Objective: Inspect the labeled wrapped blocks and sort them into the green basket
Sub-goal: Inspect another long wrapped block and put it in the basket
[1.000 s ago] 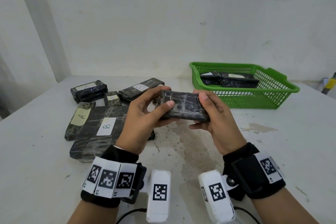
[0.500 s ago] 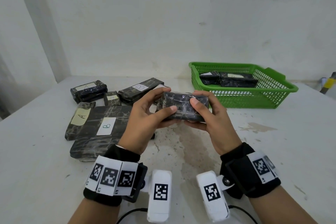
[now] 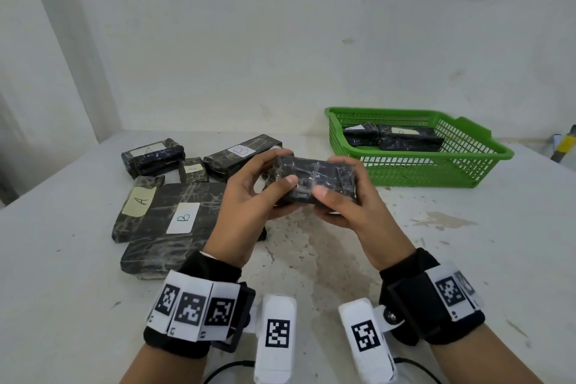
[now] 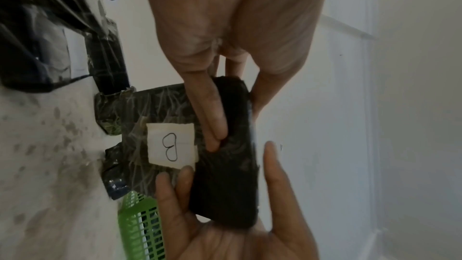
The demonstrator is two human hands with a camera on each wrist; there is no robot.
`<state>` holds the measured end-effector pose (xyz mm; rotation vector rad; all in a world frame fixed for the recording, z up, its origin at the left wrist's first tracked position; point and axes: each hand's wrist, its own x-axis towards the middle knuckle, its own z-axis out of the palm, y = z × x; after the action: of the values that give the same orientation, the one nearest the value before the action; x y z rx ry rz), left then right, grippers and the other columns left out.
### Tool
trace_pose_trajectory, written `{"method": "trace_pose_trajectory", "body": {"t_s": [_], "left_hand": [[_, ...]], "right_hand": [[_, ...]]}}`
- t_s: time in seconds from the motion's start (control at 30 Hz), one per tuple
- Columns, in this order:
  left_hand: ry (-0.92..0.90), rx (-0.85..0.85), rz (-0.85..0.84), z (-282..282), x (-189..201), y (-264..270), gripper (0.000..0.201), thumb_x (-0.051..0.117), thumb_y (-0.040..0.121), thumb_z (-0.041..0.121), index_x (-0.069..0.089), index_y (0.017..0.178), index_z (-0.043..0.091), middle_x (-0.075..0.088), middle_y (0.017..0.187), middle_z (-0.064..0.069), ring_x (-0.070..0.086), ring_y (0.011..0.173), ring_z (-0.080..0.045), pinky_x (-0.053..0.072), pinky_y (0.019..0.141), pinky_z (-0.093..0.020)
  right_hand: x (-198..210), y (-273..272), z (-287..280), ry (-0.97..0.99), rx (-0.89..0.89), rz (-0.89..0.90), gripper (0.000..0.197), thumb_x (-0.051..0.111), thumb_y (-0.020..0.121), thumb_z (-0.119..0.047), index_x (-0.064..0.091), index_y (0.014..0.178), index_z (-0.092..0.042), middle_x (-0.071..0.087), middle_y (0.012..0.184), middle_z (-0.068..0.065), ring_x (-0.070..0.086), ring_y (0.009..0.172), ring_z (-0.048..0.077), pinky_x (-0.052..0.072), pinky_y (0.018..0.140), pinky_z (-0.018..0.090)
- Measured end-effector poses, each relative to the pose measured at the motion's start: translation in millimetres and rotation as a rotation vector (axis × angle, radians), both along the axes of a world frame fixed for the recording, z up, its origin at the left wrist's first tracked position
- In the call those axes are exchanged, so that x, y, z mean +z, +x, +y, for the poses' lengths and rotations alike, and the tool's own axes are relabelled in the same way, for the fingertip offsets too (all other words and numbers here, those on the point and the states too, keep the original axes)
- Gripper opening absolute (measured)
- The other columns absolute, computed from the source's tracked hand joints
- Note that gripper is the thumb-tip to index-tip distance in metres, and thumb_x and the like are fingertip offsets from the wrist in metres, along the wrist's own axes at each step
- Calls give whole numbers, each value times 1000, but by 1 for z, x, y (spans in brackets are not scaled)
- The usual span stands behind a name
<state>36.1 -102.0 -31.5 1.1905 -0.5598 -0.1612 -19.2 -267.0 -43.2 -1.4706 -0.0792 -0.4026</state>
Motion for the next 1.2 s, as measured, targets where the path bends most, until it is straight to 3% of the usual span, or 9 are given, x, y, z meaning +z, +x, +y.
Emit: {"method": "trace_pose_trajectory", "body": {"t_s": [0.2,0.3,0.5,0.6,0.73,0.83,0.93,1.0,1.2], "left_hand": [[42,-17,-37,2,2,0,32,60,92,4,60,123,15,59,132,-6,69,95,-19,58,72,-30],[16,2,9,3,3,1,31,59,92,5,62,122,15,61,130,-8,69,97,-18,59,72,-30],[-242,0,205,5,9,5,36,58,88,16,56,119,-1,70,109,-14,73,94,-27,60,69,-27],[-324,-25,281,7,12,5,28,53,94,20,57,113,0,74,91,-11,75,73,-26,57,58,-18],[-381,-68,384,8,14,5,29,41,103,23,63,105,4,76,87,-12,74,64,-23,56,52,-16],[-448,-121,497,11,18,5,37,37,104,26,69,104,8,76,88,-14,73,60,-23,55,48,-18],[-412,-152,570,11,19,4,39,34,105,28,60,123,7,75,88,-16,73,58,-24,54,46,-19],[-369,-163,596,10,16,5,42,32,106,31,56,131,6,74,94,-18,73,59,-26,55,45,-21],[-91,-122,581,6,6,8,42,30,106,34,60,119,7,72,99,-17,72,58,-27,55,42,-24]], "right_hand": [[-5,4,-2,-68,-64,-57,55,80,70,-23,54,119,-27,55,131,7,62,115,24,58,86,35],[-4,3,0,-85,-35,-40,69,85,66,-36,52,125,-32,58,129,4,64,113,22,57,90,40],[1,-1,-2,-53,-5,-11,92,81,75,-17,29,148,-39,60,114,-34,71,98,21,58,67,29],[-1,2,-7,-64,-149,-24,77,75,80,1,44,141,-34,57,124,-21,71,92,18,56,62,24],[-2,7,-20,0,-365,-55,60,75,82,-6,55,133,-31,54,128,-15,64,80,1,50,55,14],[-1,8,-26,44,-385,-39,56,77,82,-23,54,131,-37,46,138,-9,59,100,4,49,69,16],[2,9,-22,95,-241,-40,52,70,79,-34,57,129,-33,61,132,-3,61,115,10,50,97,34],[3,8,-18,116,-197,-58,44,65,85,-29,58,128,-27,67,125,0,63,118,14,48,103,42],[2,7,-25,101,-323,-34,27,63,92,-24,62,119,-26,76,97,-7,72,86,9,59,64,28]]}}
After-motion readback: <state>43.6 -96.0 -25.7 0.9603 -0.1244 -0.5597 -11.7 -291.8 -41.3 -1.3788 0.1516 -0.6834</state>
